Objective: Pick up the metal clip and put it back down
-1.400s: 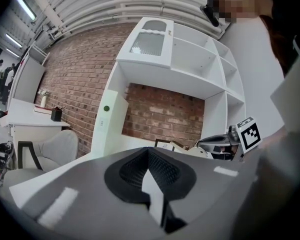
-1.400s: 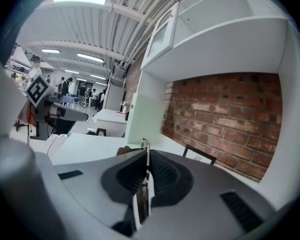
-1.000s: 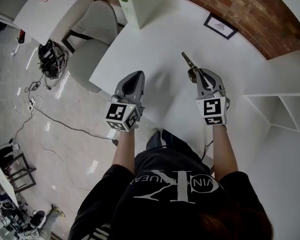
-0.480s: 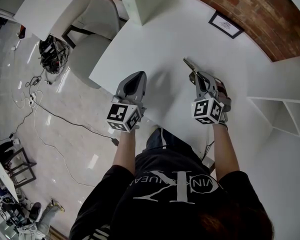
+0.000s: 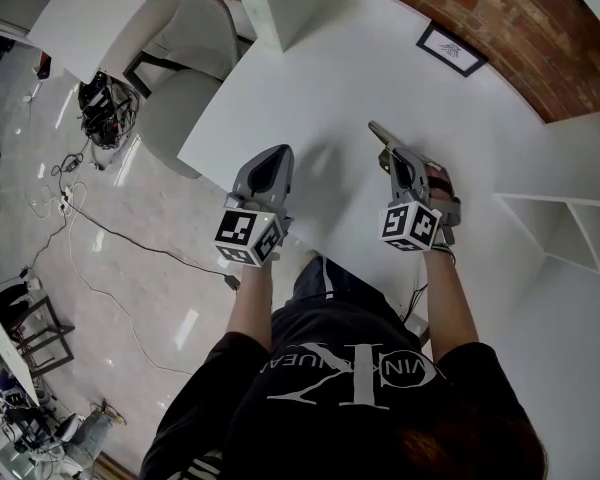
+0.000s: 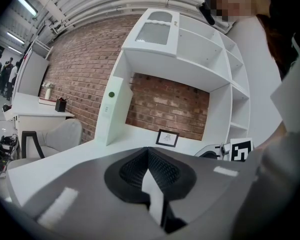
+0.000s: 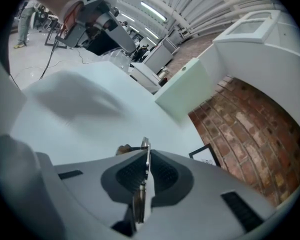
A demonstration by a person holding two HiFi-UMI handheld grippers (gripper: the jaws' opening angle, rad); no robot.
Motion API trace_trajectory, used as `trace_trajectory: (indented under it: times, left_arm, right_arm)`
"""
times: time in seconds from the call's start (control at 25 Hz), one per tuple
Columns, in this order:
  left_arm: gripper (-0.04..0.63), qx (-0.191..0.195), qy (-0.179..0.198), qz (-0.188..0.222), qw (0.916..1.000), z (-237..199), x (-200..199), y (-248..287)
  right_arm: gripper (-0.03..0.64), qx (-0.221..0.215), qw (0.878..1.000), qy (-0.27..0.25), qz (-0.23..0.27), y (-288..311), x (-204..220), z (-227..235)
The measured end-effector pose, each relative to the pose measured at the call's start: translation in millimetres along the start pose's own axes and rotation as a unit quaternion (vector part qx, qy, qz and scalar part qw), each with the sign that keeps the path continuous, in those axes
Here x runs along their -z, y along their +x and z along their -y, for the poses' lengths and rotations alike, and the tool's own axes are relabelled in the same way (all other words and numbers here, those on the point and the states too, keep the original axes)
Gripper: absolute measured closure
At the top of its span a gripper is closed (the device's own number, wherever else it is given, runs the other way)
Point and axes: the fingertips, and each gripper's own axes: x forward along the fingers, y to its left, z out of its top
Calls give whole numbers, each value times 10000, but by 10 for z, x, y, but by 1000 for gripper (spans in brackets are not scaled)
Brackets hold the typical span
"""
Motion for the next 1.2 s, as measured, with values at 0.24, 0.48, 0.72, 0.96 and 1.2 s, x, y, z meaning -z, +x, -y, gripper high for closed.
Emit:
trace_trajectory:
  times: [0.24,0.48,0.72,0.96,1.2]
  left_arm:
    - [589,27,-1,-7,10000,35,20,5]
    - [589,37,18,13,10000,57,-9,-38]
    - [589,42,21,25,10000,87,-18,-78]
    - [589,29,20,38,10000,94,-24,-124]
    - [589,67,45,55,10000,137,-35,-163]
  right_arm:
    - [598,3,10000,36,-16,-2,57,-85]
    - [597,-141,9998,111,-68,-26,70,-170]
    - [533,-410,9985,333,-119,-41,98,-284]
    - [502,-498,9970,574,-136,-71,117,-313]
    - [489,-524,9942,938,-4,-166,77,-288]
